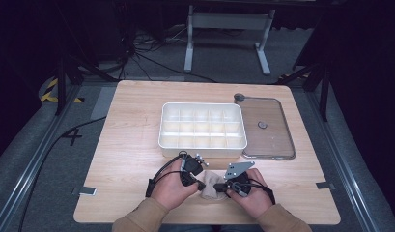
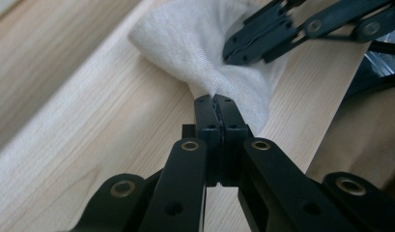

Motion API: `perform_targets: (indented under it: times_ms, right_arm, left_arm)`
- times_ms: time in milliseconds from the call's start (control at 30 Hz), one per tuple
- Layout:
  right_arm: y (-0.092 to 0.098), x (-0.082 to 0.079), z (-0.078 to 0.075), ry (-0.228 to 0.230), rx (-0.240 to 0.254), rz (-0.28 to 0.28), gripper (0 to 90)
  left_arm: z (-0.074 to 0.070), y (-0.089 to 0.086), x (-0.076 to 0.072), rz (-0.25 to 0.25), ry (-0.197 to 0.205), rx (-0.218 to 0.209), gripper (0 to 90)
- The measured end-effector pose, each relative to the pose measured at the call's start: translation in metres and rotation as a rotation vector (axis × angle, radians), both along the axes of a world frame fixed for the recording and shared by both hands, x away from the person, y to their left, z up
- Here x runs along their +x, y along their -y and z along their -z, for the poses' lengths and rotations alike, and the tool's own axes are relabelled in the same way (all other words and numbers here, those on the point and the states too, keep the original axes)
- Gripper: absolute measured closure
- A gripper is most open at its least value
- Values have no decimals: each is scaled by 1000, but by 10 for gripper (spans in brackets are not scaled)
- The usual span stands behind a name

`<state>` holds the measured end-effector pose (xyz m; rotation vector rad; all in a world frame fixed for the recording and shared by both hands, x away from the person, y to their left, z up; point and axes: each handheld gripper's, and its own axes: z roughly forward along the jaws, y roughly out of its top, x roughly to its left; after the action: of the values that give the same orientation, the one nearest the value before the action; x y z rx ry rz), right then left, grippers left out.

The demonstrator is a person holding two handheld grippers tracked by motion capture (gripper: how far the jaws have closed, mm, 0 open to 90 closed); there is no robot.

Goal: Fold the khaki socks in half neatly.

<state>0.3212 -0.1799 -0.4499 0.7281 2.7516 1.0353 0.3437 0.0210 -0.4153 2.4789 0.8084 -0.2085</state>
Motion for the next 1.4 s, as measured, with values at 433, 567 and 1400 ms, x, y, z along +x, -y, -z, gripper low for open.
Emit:
perform_targets:
  times_ms: [433, 567, 1400]
  right_arm:
    - [-9, -5, 2, 6, 24, -40, 886]
    - [-8, -5, 1, -3, 33, -38, 870]
    - [34, -6, -8, -68, -94, 20, 891]
  left_arm:
    - [-1, 10, -6, 48, -1, -23, 900]
    - [-1, 8, -6, 33, -12, -7, 900]
    - [-5, 2, -4, 11, 13, -4, 900]
